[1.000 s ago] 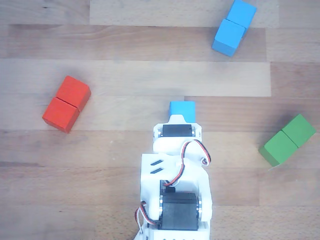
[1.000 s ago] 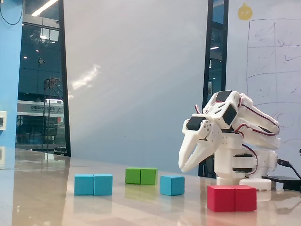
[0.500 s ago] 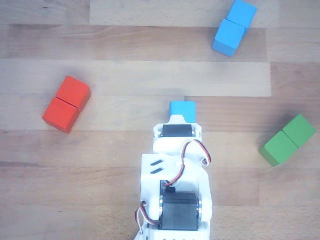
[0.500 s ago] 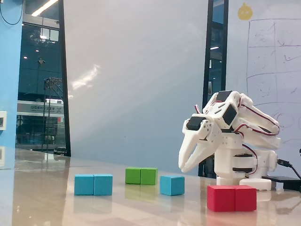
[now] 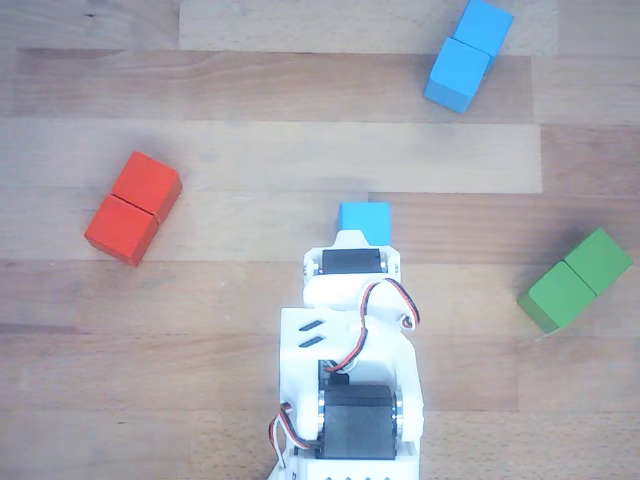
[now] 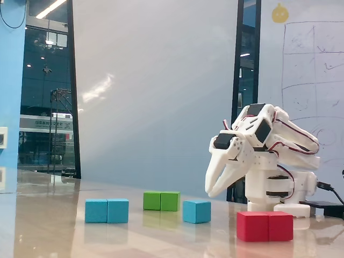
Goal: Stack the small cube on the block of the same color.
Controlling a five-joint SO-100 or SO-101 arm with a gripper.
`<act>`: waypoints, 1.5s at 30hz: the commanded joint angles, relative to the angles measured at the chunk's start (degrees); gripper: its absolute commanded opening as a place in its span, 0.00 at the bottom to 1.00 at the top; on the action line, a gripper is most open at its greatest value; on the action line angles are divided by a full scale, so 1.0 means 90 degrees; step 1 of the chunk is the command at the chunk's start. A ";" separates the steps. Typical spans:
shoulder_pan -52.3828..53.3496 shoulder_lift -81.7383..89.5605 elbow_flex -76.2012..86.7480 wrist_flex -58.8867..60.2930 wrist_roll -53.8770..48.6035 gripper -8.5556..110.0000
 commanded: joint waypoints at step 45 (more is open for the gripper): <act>0.0020 -0.7598 -0.4463 -0.0146 -0.0068 0.27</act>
